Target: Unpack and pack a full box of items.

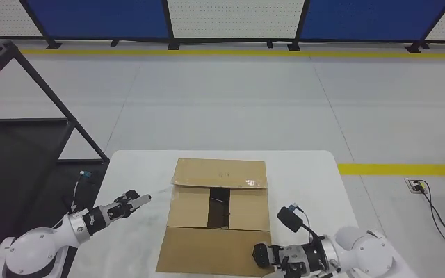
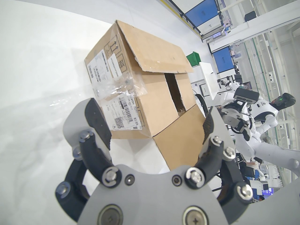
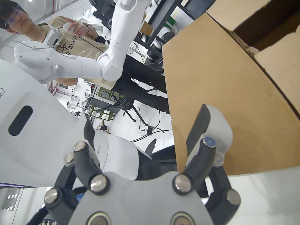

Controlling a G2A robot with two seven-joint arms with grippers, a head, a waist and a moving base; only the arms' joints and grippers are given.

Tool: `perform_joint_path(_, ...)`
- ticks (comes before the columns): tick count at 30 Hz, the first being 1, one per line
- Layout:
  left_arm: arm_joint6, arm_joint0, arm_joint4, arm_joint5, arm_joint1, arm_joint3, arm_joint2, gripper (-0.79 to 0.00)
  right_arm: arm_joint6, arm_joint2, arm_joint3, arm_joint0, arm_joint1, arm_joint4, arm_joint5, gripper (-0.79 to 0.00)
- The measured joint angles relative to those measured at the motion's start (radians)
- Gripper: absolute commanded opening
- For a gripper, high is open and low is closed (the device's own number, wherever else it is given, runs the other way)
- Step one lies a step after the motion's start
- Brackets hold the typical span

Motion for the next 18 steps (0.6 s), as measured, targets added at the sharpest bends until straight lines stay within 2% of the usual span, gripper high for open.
perform_joint_path(18, 0.000, 0.000, 0.000, 0.000, 0.000, 0.000, 0.000, 0.000, -0.075, -0.192, 0.166, 0.076, 0.051, -0.028, -0.074, 0.000)
